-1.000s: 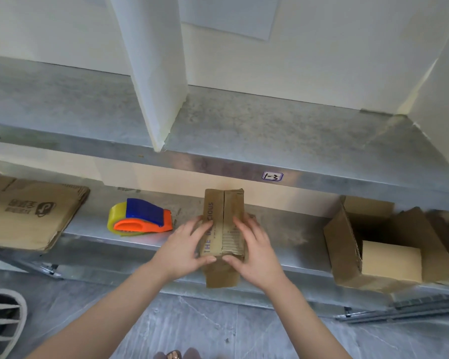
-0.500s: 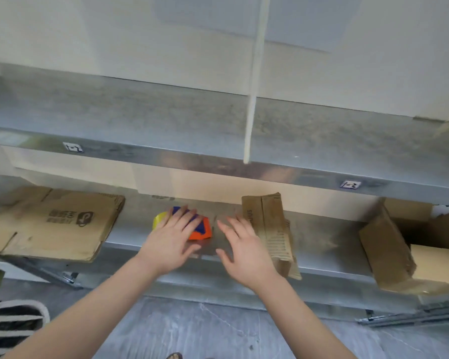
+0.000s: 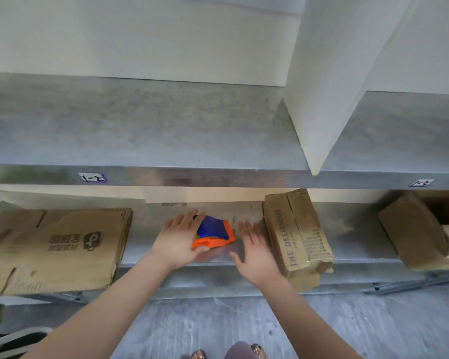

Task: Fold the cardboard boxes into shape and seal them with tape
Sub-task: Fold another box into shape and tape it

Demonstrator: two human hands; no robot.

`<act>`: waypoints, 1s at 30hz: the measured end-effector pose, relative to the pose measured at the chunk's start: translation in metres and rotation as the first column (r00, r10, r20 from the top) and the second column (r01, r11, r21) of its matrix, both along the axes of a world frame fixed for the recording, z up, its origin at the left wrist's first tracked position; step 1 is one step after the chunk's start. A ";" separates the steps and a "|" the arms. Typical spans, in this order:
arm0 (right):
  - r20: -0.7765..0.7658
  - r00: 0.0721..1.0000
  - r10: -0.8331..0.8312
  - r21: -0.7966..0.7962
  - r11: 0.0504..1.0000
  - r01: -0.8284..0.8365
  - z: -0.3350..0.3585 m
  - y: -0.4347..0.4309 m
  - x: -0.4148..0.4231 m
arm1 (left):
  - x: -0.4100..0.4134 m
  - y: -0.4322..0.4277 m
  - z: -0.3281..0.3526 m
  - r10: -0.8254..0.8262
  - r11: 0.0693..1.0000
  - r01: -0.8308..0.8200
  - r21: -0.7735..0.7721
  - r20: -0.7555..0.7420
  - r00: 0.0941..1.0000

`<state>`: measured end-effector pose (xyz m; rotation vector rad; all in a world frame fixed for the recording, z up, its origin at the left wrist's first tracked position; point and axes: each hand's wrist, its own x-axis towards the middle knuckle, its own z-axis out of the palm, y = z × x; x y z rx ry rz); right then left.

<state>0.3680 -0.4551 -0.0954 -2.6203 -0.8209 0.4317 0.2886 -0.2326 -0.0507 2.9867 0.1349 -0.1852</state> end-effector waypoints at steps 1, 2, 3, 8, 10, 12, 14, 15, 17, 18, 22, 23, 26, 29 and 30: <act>-0.016 1.000 -0.017 0.003 1.000 0.017 -0.004 0.000 0.003 | 0.005 0.000 -0.002 0.003 1.000 -0.002 -0.029 0.011 1.000; -0.027 0.999 -0.034 0.004 0.999 0.034 -0.007 -0.001 0.006 | 0.009 -0.001 -0.004 0.010 0.998 -0.008 -0.058 0.028 1.000; -0.040 0.998 -0.052 -0.006 0.999 0.052 -0.009 -0.001 0.007 | 0.013 -0.001 -0.006 0.022 0.995 -0.021 -0.100 0.009 1.000; -0.117 0.986 -0.123 -0.007 0.992 0.123 -0.014 -0.003 0.006 | 0.022 0.004 -0.010 0.034 0.978 -0.052 -0.202 -0.090 0.995; -0.165 0.976 -0.140 0.017 0.989 0.145 -0.012 -0.001 0.004 | 0.024 0.005 -0.010 0.020 0.977 -0.041 -0.208 -0.101 0.995; -0.202 0.968 -0.148 0.031 0.987 0.157 -0.010 0.000 0.002 | 0.024 0.008 -0.010 0.029 0.954 -0.054 -0.294 -0.089 0.996; -0.216 0.965 -0.151 0.050 0.985 0.165 -0.008 0.001 0.000 | 0.019 0.015 -0.011 0.012 0.940 -0.035 -0.338 -0.071 0.997; -0.220 0.964 -0.152 0.061 0.984 0.169 -0.008 0.001 0.000 | 0.016 0.020 -0.012 0.003 0.941 -0.025 -0.337 -0.067 0.998; -0.234 0.962 -0.143 0.075 0.983 0.165 -0.007 0.000 -0.002 | 0.010 0.025 -0.012 -0.016 0.942 -0.004 -0.335 -0.058 0.998; -0.237 0.962 -0.138 0.081 0.984 0.161 -0.006 0.000 -0.003 | 0.008 0.025 -0.011 -0.039 0.946 0.022 -0.323 -0.047 0.998; -0.251 0.958 -0.141 0.093 0.981 0.169 -0.001 -0.002 -0.007 | 0.003 0.020 -0.007 -0.103 0.955 0.100 -0.280 0.003 0.995; -0.247 0.958 -0.143 0.098 0.980 0.171 0.001 -0.003 -0.008 | 0.001 0.020 -0.007 -0.105 0.955 0.102 -0.277 0.005 0.995; -0.228 0.964 -0.137 0.107 0.980 0.165 0.006 -0.007 -0.011 | -0.003 0.018 -0.007 -0.105 0.968 0.105 -0.230 0.010 0.994; -0.239 0.962 -0.135 0.093 0.982 0.161 0.006 -0.011 -0.013 | -0.005 0.016 -0.005 -0.089 0.967 0.085 -0.240 -0.006 0.996; -0.247 0.960 -0.136 0.088 0.983 0.162 0.005 -0.011 -0.014 | -0.007 0.020 -0.003 -0.084 0.966 0.078 -0.245 -0.015 0.996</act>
